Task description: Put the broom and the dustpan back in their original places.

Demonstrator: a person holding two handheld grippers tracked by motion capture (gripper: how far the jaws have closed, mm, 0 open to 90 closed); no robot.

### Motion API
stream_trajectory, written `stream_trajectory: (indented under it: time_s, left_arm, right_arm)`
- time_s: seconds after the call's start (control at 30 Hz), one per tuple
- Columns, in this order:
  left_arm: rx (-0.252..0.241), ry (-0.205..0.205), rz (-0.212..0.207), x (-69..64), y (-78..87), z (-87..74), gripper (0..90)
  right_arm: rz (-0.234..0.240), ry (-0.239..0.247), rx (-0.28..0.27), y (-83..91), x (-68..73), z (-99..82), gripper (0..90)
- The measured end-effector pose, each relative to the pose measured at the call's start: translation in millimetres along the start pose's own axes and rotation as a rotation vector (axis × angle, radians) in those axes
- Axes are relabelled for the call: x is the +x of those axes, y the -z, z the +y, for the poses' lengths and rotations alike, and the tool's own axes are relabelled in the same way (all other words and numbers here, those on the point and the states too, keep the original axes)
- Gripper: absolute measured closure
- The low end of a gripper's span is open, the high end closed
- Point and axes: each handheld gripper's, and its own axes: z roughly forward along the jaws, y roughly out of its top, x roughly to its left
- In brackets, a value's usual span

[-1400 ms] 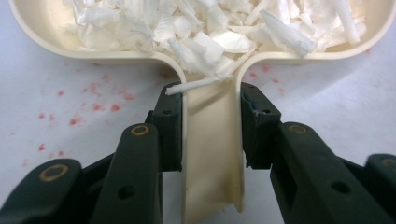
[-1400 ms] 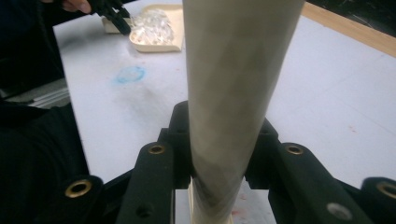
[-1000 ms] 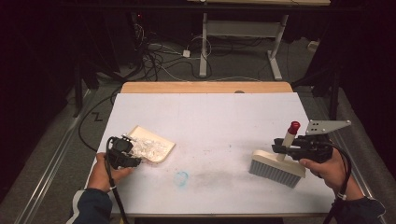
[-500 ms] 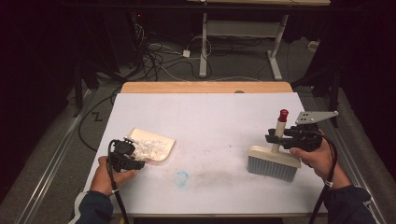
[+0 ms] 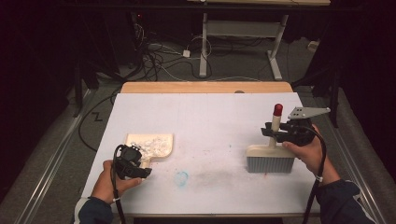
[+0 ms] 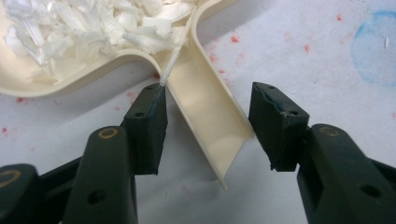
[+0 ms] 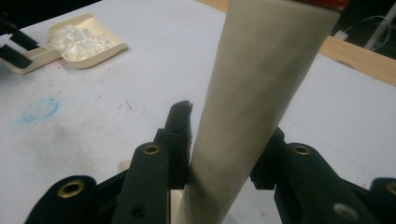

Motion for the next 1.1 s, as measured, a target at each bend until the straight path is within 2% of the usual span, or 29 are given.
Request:
stream_trajectory:
  time_s: [0.07,0.17,0.27,0.37,0.43,0.5,0.57,0.63,0.67,0.73,0.83,0.93,1.03,1.07,1.1]
  left_arm:
    - [-0.010,-0.020,0.010,-1.7,1.6,0.0,41.8]
    - [-0.028,-0.050,0.047,-5.5,4.5,0.1,32.4]
    - [-0.058,-0.081,0.062,-8.8,7.8,-0.4,25.2]
    - [-0.091,-0.118,0.074,-12.3,10.3,-0.7,22.9]
    - [-0.120,-0.148,0.073,-15.2,11.5,-0.8,22.1]
    - [-0.158,-0.177,0.077,-18.1,13.2,-0.8,20.8]
    - [-0.205,-0.211,0.104,-21.9,15.7,-0.7,19.7]
    - [-0.256,-0.239,0.119,-25.0,19.8,-1.2,19.1]
    - [-0.289,-0.253,0.124,-26.6,22.4,-1.5,19.1]
    - [-0.346,-0.262,0.135,-28.2,26.1,-2.4,19.0]
    - [-0.404,-0.279,0.151,-30.0,29.6,-3.9,18.9]
    - [-0.449,-0.298,0.166,-30.4,31.5,-4.7,18.5]
    - [-0.470,-0.300,0.180,-31.3,31.9,-5.2,17.9]
    - [-0.480,-0.302,0.183,-31.8,32.2,-5.4,17.8]
    - [-0.488,-0.301,0.189,-32.5,32.5,-5.5,17.9]
  right_arm:
    - [-0.014,-0.009,-0.010,-0.5,-1.5,0.3,66.7]
    - [-0.033,-0.021,-0.019,-2.1,-3.6,1.0,66.2]
    - [-0.076,-0.034,-0.015,-5.2,-4.9,1.7,65.7]
    - [-0.109,-0.058,-0.030,-7.6,-7.2,1.6,65.3]
    - [-0.113,-0.070,-0.032,-10.0,-9.4,2.0,64.5]
    - [-0.155,-0.091,-0.044,-11.7,-10.2,3.9,62.4]
    - [-0.173,-0.100,-0.062,-12.7,-11.2,7.3,59.5]
    - [-0.218,-0.088,-0.072,-14.2,-10.7,11.8,58.5]
    - [-0.222,-0.082,-0.071,-15.2,-10.0,13.7,58.3]
    - [-0.258,-0.070,-0.078,-17.0,-7.8,16.5,54.1]
    - [-0.307,-0.048,-0.073,-18.7,-4.4,19.2,49.3]
    - [-0.358,-0.032,-0.115,-14.7,-1.4,21.6,47.9]
    - [-0.376,-0.014,-0.185,-7.8,0.2,24.5,45.9]
    - [-0.368,-0.026,-0.189,-6.9,1.7,24.8,46.4]
    - [-0.353,-0.013,-0.194,-6.2,2.5,25.3,46.1]
